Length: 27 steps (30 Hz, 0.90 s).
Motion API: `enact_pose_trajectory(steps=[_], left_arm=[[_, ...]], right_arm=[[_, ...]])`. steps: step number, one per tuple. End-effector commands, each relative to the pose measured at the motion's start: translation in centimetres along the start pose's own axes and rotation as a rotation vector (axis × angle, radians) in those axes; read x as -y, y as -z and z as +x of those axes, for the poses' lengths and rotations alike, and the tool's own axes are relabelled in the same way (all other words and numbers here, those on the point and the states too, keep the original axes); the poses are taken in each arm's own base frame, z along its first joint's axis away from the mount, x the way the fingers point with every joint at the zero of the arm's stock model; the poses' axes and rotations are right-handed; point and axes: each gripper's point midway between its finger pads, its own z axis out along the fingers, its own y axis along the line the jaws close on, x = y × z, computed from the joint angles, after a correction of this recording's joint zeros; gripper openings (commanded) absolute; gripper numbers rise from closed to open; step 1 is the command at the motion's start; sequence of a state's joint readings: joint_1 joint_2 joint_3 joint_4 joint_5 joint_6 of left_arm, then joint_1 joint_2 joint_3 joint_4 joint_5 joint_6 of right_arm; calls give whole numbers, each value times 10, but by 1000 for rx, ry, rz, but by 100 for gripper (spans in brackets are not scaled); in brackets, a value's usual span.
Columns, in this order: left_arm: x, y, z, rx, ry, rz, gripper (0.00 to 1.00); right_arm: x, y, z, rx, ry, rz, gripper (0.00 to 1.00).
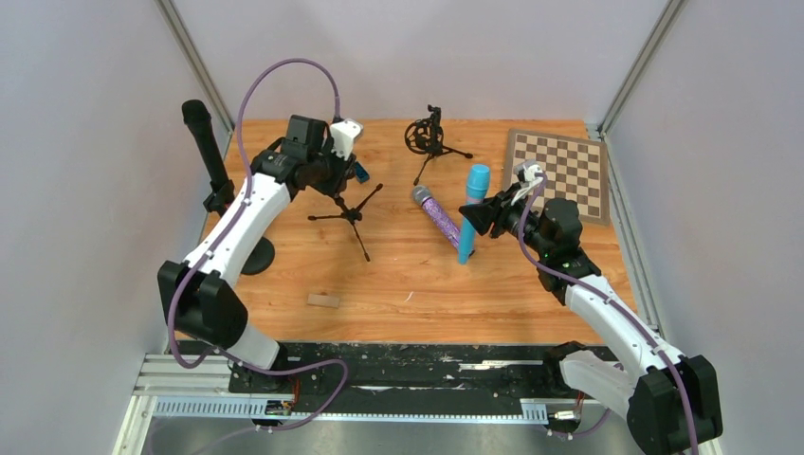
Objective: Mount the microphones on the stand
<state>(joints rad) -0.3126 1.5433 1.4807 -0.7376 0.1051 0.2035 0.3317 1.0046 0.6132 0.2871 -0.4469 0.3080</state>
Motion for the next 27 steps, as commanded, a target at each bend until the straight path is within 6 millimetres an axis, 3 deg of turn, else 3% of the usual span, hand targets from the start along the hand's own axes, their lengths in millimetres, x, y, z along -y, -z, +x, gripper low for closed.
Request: enact_pose_trajectory(steps=[1,14,22,27], left_arm=[[32,27,-27,113,-3,50,0],[129,40,0,28,-108,221,0],[157,47,2,-23,-178,237,0],[173,41,7,-44,-185,238,0]], right_arm=[[-7,-2,-26,64,44,-13,0],[-4,-1,-24,53,37,9,0],[-1,-2,-23,46,34,19,0],[0,-1,-21,43,31,25,0]])
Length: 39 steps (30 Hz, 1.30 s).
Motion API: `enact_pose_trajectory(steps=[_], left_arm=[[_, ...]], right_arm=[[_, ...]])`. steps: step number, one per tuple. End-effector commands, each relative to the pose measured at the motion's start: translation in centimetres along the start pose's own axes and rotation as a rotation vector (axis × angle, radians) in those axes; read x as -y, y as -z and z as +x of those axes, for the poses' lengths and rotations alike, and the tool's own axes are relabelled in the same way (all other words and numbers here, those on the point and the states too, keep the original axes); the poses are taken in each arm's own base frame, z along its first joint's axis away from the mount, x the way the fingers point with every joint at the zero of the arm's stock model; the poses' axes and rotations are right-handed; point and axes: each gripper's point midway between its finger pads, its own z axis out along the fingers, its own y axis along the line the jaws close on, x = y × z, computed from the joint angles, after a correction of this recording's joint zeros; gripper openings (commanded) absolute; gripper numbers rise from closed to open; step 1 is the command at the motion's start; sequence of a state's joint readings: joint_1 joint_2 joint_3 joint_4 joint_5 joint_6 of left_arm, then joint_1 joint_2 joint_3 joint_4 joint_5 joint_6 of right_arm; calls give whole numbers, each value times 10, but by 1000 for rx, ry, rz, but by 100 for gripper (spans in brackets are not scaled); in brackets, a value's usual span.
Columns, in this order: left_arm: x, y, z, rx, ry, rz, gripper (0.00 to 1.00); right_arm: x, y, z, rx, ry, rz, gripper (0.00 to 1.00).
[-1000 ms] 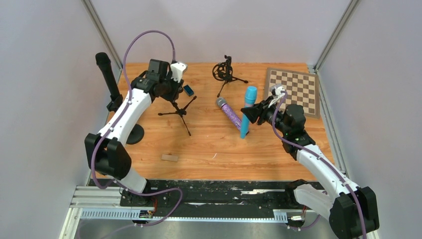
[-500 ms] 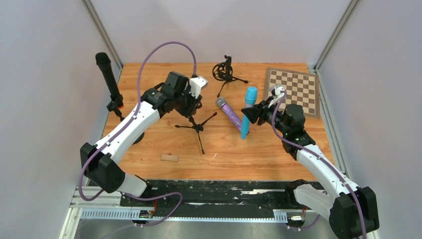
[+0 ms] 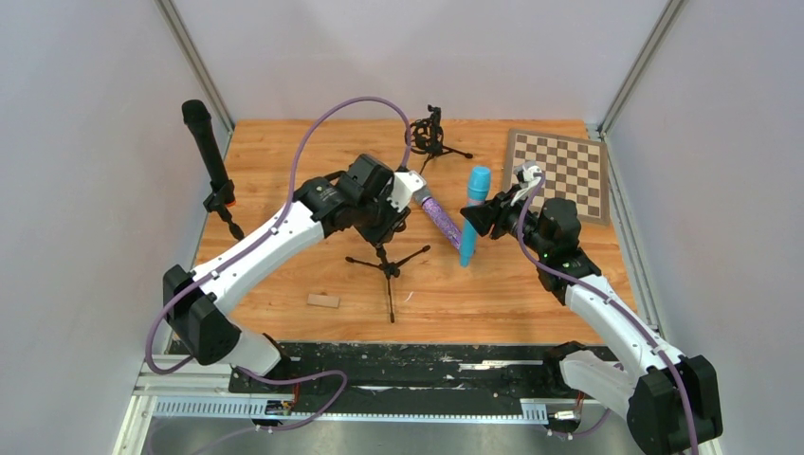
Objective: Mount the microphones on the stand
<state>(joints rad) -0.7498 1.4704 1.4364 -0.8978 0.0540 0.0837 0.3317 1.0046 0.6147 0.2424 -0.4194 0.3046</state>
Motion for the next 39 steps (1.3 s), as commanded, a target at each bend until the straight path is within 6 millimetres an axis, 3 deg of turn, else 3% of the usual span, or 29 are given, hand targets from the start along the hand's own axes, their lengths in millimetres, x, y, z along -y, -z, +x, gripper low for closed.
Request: enact_pose_trajectory(steps=[1,3,5,6,11,19,29,34,39], left_arm=[[10,4,-23,57,2,-34,0],[9,0,-21,42,-9,-73,3],[10,-5,-19,33,-22,-96,14],[11,-5,-19,36,-29,-105,25],[14,-5,-20,93,-36,-111,59],[31,12,-32,227,-53,-17,98],[58,48,-69,446,-50,134,100],[54,71,-88,550,30,207,100],[30,92,-94,626,180,266,100]], right_arm=[[-7,-2,-29,71,45,-11,0],[-6,-2,-28,69,44,-5,0],[-5,-2,-27,65,42,-3,0],[-5,-2,-26,64,41,-3,0],[-4,-2,-26,61,40,5,0],[-3,-2,-26,58,37,9,0],[-5,-4,-26,45,30,1,0],[-8,-6,-32,49,33,-14,0],[-14,-8,-37,48,35,-42,0]])
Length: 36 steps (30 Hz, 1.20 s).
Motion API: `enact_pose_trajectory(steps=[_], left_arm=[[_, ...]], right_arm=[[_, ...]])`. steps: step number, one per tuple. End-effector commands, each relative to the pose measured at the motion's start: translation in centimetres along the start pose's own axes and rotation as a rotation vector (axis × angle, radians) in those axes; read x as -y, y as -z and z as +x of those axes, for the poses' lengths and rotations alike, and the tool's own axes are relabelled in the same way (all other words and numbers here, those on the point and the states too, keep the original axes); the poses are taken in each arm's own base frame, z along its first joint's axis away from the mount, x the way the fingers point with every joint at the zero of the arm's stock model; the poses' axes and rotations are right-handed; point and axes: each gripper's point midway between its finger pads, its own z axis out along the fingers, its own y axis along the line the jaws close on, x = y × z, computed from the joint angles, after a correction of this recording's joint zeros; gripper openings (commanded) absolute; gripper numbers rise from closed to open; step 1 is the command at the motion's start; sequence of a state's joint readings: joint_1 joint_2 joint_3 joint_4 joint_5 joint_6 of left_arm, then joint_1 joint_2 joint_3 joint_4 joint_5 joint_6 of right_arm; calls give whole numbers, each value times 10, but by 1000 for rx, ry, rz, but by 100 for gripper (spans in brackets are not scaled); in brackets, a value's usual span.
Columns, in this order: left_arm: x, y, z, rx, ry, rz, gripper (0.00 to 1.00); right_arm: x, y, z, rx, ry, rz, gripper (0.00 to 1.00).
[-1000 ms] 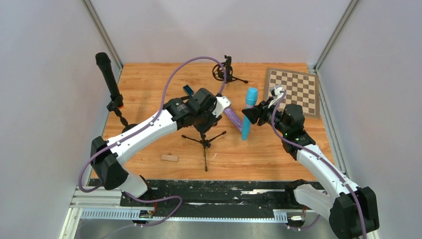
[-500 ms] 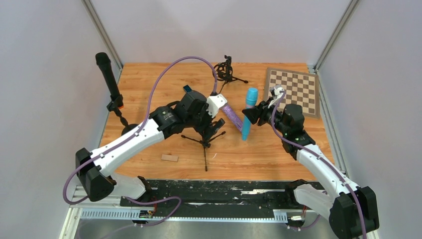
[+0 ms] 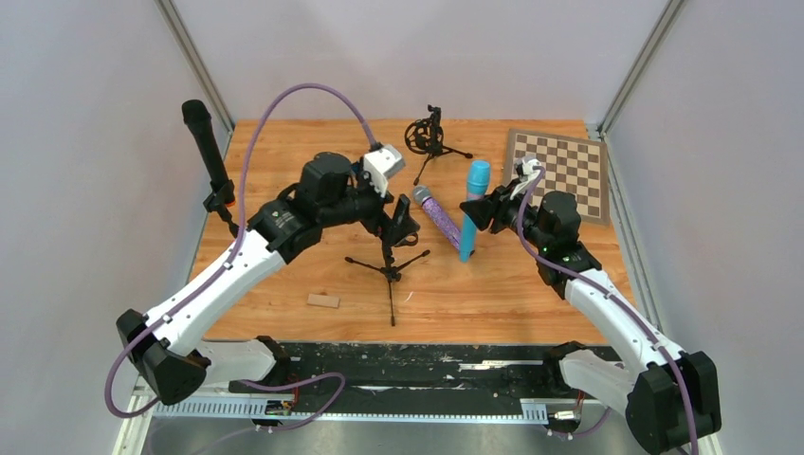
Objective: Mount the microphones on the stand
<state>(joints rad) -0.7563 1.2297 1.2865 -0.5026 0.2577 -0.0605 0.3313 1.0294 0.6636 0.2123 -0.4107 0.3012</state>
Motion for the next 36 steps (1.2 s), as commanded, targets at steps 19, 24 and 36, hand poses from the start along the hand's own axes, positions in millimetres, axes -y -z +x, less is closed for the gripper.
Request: enact_pose_trajectory(steps=[19,24,36], left_arm=[[-124,63,40,43,229,-436,100],[-137,65,65,15,184,-511,100],[-139,57,101,-48,221,-527,100]], right_arm=[[-37,-13,-47,55,45,-178,0],[-45,-12,-55,96,50,-212,0],[-88,-7,-104,216,145,-330,0]])
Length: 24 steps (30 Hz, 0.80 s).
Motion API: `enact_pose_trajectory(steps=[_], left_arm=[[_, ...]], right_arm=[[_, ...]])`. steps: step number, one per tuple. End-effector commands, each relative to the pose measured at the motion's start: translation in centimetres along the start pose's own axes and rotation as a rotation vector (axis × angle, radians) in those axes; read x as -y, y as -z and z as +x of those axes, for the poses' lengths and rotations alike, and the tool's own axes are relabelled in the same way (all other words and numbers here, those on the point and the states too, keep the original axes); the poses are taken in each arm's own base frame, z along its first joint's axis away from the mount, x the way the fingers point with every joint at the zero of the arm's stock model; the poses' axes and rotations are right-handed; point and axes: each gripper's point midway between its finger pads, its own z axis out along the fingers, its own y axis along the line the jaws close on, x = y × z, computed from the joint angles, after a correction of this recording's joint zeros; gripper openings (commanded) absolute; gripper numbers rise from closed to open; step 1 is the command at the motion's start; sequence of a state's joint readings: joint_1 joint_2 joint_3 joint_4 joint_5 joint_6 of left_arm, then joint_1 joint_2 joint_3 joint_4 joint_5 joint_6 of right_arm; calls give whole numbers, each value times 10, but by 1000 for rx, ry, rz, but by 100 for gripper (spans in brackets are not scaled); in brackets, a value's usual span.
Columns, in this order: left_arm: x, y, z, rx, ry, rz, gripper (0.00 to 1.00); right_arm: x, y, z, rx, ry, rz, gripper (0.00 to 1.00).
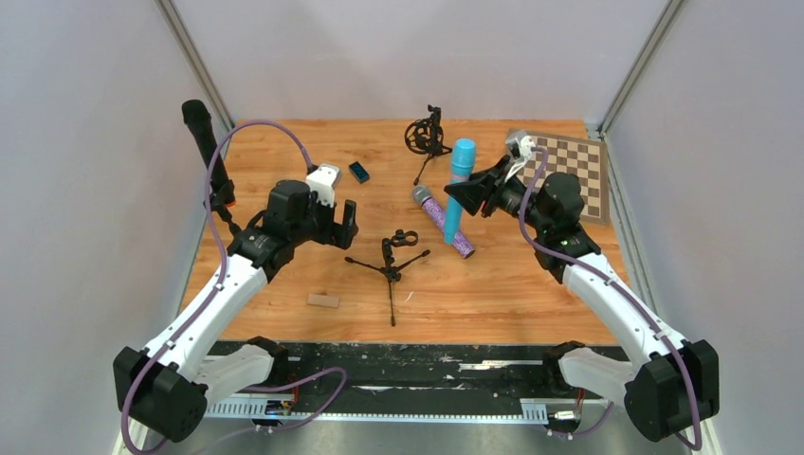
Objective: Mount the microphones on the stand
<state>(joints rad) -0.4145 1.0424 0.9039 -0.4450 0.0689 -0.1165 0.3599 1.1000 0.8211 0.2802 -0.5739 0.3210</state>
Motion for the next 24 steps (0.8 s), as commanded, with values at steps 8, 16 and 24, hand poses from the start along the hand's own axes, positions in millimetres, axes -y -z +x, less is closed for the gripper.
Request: enact_pose_trajectory(steps=[8,16,24], left_arm=[[-3,0,-8,14,-38,-43,100],[-3,-1,-6,7,-50,-40,100],[-1,-3,-5,3,-52,-31,100]], right_arm=[[-62,-7,-86,247,175,-205,0],[-101,-13,-78,324,366,-303,3],[-141,-4,-51,317,485,-502,0]])
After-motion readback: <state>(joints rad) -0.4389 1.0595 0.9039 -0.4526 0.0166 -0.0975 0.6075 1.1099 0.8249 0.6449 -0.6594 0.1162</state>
